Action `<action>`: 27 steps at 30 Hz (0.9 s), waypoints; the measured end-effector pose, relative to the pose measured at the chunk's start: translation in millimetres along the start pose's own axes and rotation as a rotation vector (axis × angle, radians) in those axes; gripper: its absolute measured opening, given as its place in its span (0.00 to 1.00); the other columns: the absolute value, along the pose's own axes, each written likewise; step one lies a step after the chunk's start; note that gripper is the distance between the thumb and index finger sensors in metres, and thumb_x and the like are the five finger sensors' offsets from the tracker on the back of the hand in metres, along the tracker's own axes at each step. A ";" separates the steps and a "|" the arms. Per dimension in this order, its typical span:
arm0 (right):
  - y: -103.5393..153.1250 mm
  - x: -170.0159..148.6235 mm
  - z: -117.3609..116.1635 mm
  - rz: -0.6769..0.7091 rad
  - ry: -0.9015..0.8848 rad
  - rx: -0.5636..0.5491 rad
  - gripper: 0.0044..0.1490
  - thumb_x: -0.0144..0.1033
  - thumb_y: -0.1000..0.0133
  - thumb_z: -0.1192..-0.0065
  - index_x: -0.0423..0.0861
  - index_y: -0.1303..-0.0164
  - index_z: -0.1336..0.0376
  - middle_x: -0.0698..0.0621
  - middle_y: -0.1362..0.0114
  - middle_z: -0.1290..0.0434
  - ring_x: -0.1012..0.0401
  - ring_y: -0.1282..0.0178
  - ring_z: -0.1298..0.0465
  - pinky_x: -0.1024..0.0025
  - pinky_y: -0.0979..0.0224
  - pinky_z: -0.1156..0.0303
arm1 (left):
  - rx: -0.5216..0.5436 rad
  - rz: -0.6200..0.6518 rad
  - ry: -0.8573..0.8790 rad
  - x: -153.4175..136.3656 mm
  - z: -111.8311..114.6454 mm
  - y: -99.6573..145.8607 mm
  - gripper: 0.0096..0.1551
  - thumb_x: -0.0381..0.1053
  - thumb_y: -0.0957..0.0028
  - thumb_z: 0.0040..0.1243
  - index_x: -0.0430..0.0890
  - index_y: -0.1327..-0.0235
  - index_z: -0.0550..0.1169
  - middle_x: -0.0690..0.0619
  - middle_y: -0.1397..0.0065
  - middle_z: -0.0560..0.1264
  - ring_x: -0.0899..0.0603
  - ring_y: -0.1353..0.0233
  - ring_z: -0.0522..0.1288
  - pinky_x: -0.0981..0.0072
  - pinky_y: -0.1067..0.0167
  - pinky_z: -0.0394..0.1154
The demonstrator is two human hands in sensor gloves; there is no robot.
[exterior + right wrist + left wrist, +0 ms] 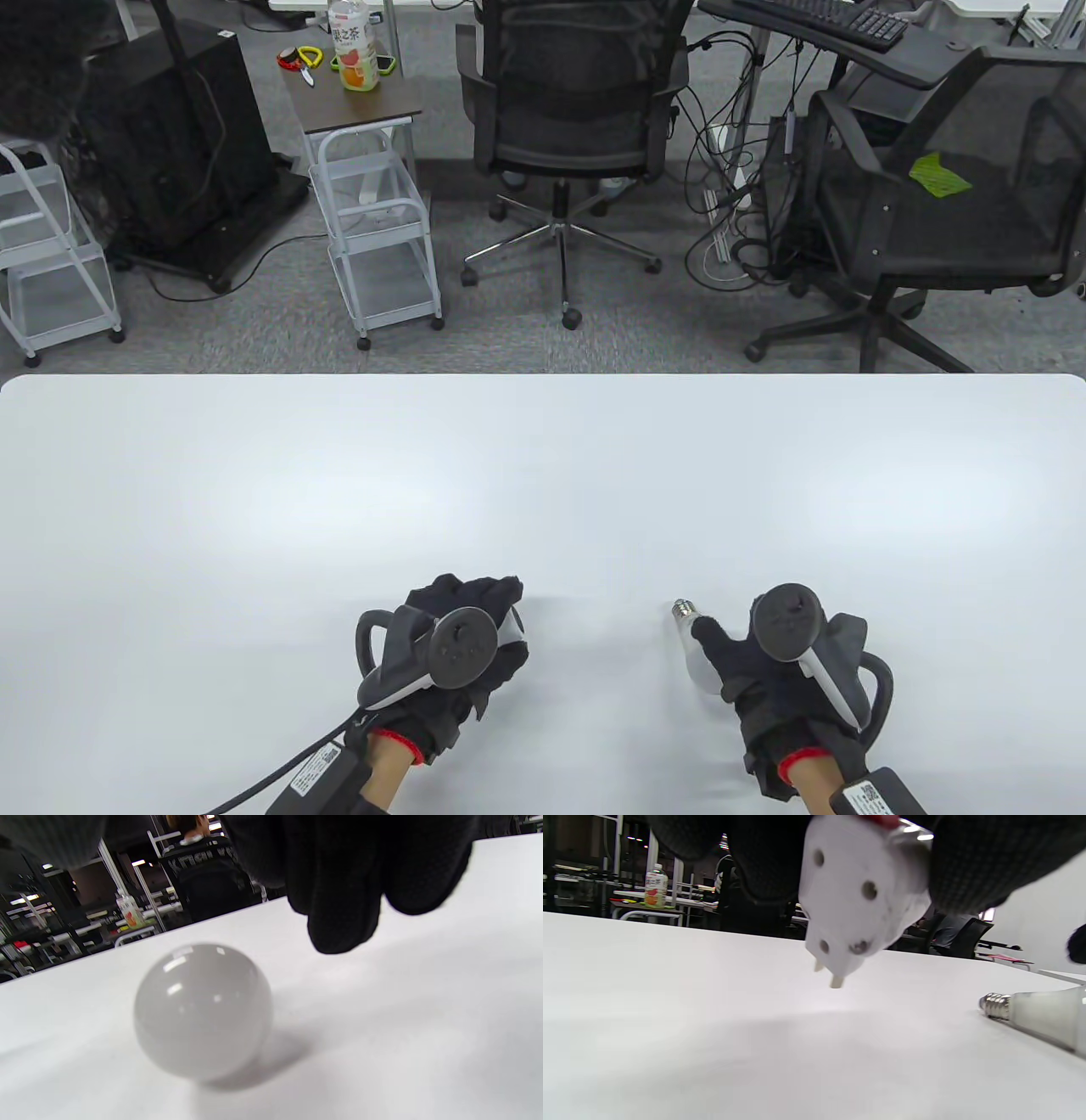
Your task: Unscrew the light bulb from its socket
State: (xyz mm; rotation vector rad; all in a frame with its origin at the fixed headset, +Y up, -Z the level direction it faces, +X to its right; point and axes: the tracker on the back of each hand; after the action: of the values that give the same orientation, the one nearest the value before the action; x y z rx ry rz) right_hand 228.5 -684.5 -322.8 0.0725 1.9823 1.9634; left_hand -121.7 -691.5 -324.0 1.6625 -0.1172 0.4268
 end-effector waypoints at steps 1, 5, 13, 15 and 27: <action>1.2 0.1 1.9 0.005 -0.007 -0.012 0.61 0.79 0.56 0.47 0.40 0.30 0.40 0.36 0.34 0.27 0.52 0.49 0.17 0.47 0.42 0.22 | -0.005 -0.012 -0.008 -1.0 1.4 -0.5 0.47 0.58 0.60 0.81 0.39 0.29 0.78 0.39 0.29 0.80 0.31 0.34 0.83 0.32 0.35 0.72; 8.8 1.7 11.2 0.049 -0.076 -0.041 0.59 0.78 0.56 0.46 0.40 0.32 0.39 0.36 0.35 0.25 0.52 0.51 0.16 0.47 0.43 0.22 | -0.054 -0.085 -0.048 -5.9 14.7 -3.7 0.46 0.56 0.60 0.82 0.40 0.30 0.78 0.39 0.30 0.79 0.31 0.34 0.86 0.34 0.36 0.75; 15.9 8.6 16.7 0.111 -0.101 -0.081 0.58 0.77 0.55 0.46 0.40 0.32 0.38 0.37 0.36 0.25 0.52 0.51 0.16 0.47 0.43 0.22 | -0.098 -0.170 -0.006 -15.5 28.0 -7.2 0.44 0.56 0.61 0.82 0.39 0.32 0.79 0.39 0.33 0.81 0.33 0.37 0.89 0.38 0.36 0.78; 15.4 8.7 16.0 0.117 -0.102 -0.077 0.58 0.77 0.55 0.46 0.40 0.32 0.38 0.37 0.36 0.25 0.52 0.51 0.16 0.47 0.43 0.22 | -0.097 -0.175 -0.014 -16.4 28.4 -6.6 0.45 0.57 0.61 0.82 0.39 0.33 0.80 0.39 0.34 0.82 0.33 0.37 0.90 0.37 0.35 0.77; 15.8 9.8 15.1 0.132 -0.112 -0.059 0.58 0.77 0.55 0.46 0.40 0.31 0.39 0.37 0.34 0.26 0.50 0.48 0.17 0.45 0.41 0.23 | -0.132 -0.161 -0.125 -10.5 35.3 -4.8 0.51 0.61 0.61 0.81 0.38 0.28 0.75 0.41 0.36 0.81 0.34 0.40 0.86 0.32 0.32 0.71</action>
State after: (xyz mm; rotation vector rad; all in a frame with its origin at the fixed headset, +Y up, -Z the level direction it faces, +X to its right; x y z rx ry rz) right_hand 220.2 -666.7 -309.1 0.2993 1.8904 2.0490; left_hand -122.5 -727.0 -334.9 1.5552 -0.1015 0.1893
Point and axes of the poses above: the tracker on the back of each hand, its own x axis roughly to the thumb side, its own y axis roughly from the fingertips to the wrist, z = x × y
